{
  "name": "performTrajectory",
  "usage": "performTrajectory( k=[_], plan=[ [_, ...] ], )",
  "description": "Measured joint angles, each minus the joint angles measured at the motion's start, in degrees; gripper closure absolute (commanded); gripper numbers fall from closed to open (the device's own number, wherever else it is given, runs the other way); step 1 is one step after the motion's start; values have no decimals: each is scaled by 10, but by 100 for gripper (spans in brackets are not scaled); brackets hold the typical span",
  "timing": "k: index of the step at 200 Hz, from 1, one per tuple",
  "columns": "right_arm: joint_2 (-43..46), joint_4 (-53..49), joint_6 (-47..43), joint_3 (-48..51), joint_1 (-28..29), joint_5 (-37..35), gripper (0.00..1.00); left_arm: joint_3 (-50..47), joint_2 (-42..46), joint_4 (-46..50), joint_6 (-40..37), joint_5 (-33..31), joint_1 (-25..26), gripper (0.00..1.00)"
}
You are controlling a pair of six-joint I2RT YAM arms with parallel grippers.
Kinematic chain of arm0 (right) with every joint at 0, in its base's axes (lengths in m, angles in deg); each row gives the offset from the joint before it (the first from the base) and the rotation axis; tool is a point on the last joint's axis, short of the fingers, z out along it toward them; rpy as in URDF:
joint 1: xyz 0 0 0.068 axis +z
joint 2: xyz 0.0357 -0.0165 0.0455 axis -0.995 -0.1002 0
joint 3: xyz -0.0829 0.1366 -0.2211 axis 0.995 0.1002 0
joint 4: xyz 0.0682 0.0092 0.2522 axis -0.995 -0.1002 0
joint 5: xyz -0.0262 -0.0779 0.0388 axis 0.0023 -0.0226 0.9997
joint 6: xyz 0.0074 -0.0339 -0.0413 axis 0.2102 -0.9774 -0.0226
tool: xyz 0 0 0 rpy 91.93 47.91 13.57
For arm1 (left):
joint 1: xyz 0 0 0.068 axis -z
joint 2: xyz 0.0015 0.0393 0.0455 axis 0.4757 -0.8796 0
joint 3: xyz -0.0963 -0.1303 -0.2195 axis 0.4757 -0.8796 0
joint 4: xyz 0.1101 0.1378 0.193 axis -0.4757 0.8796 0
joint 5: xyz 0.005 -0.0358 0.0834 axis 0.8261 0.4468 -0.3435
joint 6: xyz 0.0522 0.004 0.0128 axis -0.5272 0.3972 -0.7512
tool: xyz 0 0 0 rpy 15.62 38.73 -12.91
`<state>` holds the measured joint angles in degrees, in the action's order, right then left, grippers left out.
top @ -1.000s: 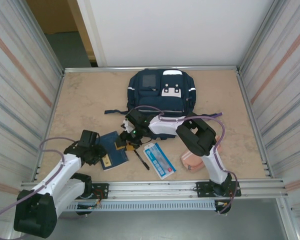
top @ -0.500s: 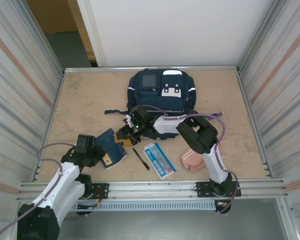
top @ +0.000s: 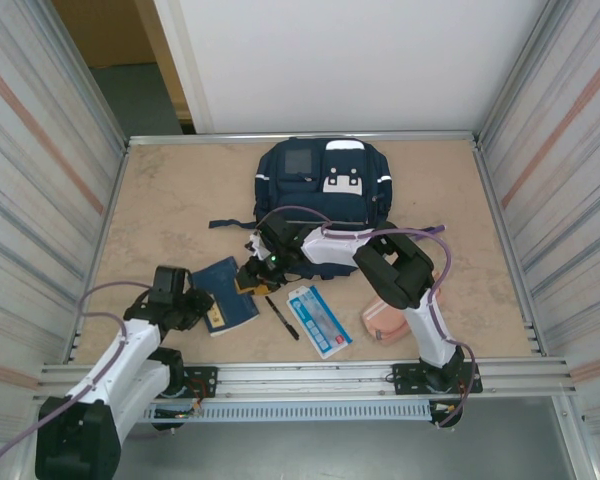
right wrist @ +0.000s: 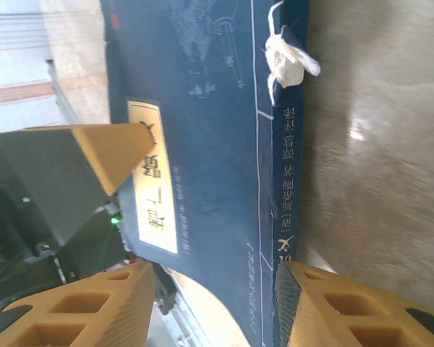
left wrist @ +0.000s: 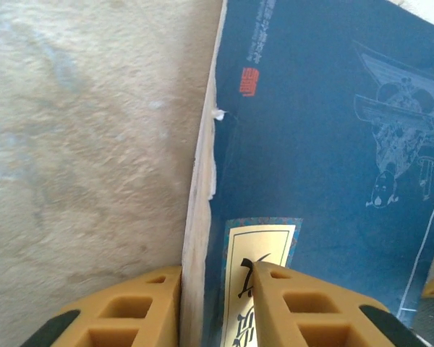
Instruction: Pack the student bag
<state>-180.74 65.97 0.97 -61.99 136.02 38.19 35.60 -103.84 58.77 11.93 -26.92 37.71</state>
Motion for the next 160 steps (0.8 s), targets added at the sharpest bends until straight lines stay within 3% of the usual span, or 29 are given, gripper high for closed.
performTrajectory(
  k=[19,28,57,110,160],
  plan=[
    [0,-6,-3,0,1,-6,54,10,-20,0,-7,2,0,74],
    [0,-8,-4,0,2,-10,54,13,-26,2,-10,3,0,81],
    [5,-14,-8,0,3,-23,53,19,-34,4,-13,4,0,90],
    [40,-27,-19,23,4,-61,44,20,-17,2,-15,35,2,100],
    [52,-54,-32,36,3,-105,39,19,17,-5,-12,91,8,100]
  ],
)
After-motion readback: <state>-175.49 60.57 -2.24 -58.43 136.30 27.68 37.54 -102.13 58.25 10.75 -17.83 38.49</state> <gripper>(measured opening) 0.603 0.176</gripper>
